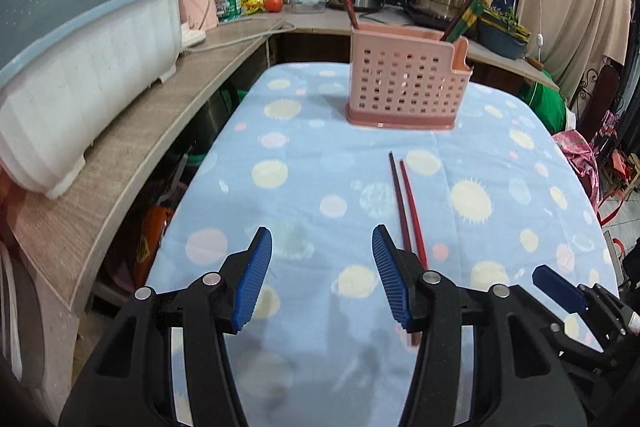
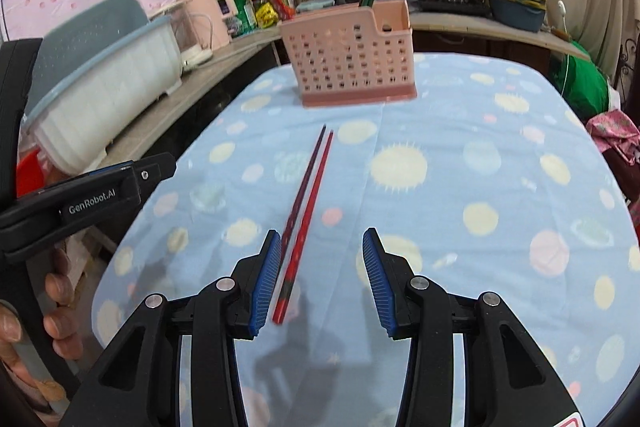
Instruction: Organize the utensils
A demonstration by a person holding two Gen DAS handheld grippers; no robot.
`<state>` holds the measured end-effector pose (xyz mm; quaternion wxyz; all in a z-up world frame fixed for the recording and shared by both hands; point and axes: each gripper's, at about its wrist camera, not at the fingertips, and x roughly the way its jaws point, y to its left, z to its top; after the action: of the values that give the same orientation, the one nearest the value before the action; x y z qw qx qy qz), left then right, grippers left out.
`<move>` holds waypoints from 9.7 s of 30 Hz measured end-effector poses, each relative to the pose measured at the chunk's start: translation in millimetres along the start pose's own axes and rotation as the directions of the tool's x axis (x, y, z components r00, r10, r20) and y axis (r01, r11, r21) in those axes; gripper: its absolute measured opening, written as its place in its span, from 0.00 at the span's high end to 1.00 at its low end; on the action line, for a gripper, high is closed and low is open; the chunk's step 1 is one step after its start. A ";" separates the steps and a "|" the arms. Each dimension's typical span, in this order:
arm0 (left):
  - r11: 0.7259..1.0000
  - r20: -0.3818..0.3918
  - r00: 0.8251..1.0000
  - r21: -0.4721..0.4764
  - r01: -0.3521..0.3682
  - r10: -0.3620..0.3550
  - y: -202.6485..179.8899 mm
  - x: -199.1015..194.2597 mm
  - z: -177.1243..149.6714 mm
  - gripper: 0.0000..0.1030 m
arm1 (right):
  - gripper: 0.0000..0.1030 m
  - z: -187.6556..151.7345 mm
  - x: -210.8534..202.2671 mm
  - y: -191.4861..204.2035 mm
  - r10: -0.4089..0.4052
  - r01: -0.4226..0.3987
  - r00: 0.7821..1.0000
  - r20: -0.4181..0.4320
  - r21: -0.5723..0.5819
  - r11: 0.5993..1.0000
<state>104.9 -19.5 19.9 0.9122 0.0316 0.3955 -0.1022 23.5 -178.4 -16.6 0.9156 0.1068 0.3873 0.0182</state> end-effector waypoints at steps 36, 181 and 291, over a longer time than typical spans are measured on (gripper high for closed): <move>1.000 -0.154 0.988 0.013 -0.020 0.022 7.3 24.2 -69.6 0.43 | 0.63 -38.5 43.3 26.3 -0.046 0.039 0.993 -0.110 -0.064 0.997; 0.995 0.286 0.954 -0.015 0.099 -0.091 -48.2 52.8 271.4 0.67 | 0.81 321.2 51.7 -73.3 0.077 -0.127 0.939 0.336 0.131 0.983; 0.995 0.056 0.995 0.038 -0.089 0.087 -55.3 15.4 87.7 0.07 | 0.06 126.2 -0.9 -44.1 -0.245 0.243 0.966 0.084 0.035 0.969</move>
<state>166.2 -88.2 70.1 0.9254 0.0648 0.3667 -0.0708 110.6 -244.5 60.2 0.9255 0.0701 0.3573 -0.1041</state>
